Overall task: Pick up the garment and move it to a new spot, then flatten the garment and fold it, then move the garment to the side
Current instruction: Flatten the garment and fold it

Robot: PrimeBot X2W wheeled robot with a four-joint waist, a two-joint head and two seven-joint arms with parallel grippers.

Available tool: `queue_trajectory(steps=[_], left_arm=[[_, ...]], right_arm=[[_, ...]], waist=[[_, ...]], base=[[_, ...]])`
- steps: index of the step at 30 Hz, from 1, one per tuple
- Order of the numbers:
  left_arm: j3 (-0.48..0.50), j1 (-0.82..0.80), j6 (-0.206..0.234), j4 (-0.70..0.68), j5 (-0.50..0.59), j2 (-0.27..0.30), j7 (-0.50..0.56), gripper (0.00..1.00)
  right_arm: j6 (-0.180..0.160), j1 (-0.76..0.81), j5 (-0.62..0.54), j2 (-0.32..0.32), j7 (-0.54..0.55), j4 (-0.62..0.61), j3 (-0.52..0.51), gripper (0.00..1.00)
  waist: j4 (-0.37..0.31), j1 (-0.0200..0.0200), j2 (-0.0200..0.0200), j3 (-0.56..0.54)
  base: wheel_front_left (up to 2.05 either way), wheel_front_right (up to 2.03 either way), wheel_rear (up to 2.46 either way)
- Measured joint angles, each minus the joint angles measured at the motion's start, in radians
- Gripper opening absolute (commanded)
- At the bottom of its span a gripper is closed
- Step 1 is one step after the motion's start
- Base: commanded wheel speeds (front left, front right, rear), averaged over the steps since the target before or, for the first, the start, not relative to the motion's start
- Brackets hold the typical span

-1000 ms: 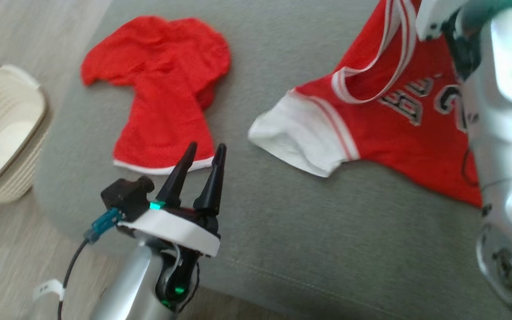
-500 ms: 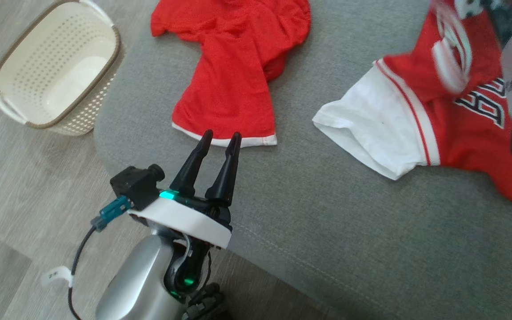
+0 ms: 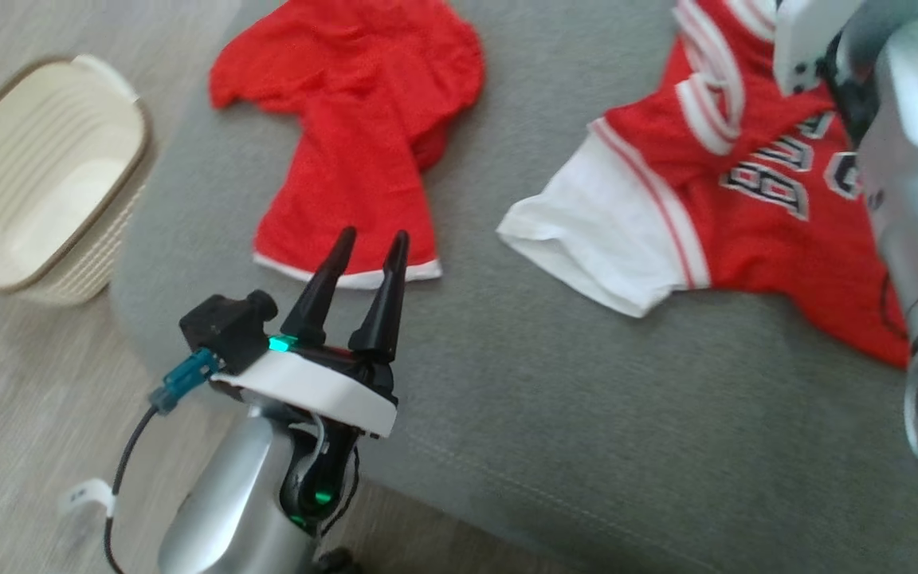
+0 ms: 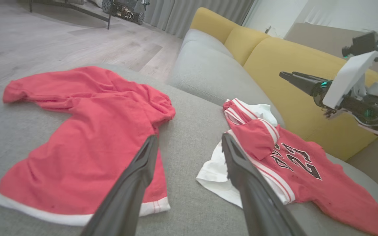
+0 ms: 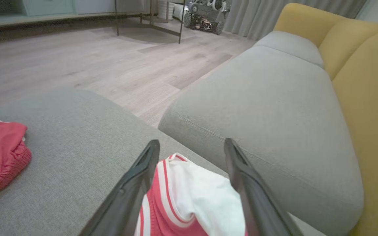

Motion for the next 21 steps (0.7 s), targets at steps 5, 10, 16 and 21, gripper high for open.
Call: queue_trajectory(steps=[5, 10, 16, 21], left_arm=[[0.022, 0.006, 0.0, 0.006, 0.03, 0.0, 0.0, 1.0], [0.046, 0.027, 0.0, 0.013, 0.056, 0.001, 0.0, 1.0], [0.065, 0.066, 0.0, 0.02, 0.073, 0.001, 0.0, 1.0], [0.073, 0.093, 0.002, 0.026, 0.085, 0.002, 0.0, 1.0]], right_arm=[[0.0, 0.077, 0.069, 0.009, -0.109, 0.012, -0.026, 1.0], [0.0, 0.165, 0.134, 0.016, -0.187, 0.015, -0.036, 1.0], [0.0, 0.334, 0.252, 0.03, -0.212, -0.116, -0.045, 1.0], [0.0, 0.535, 0.337, 0.039, -0.212, -0.342, -0.045, 1.0]], waist=[[-0.067, 0.0, 0.0, -0.052], [-0.141, 0.0, 0.0, -0.108], [-0.243, 0.0, 0.0, -0.185], [-0.307, 0.0, 0.0001, -0.231]], base=[[0.0, 0.0, 0.0], [0.0, 0.0, 0.0], [0.0, 0.0, 0.0], [0.0, 0.0, 0.0]])
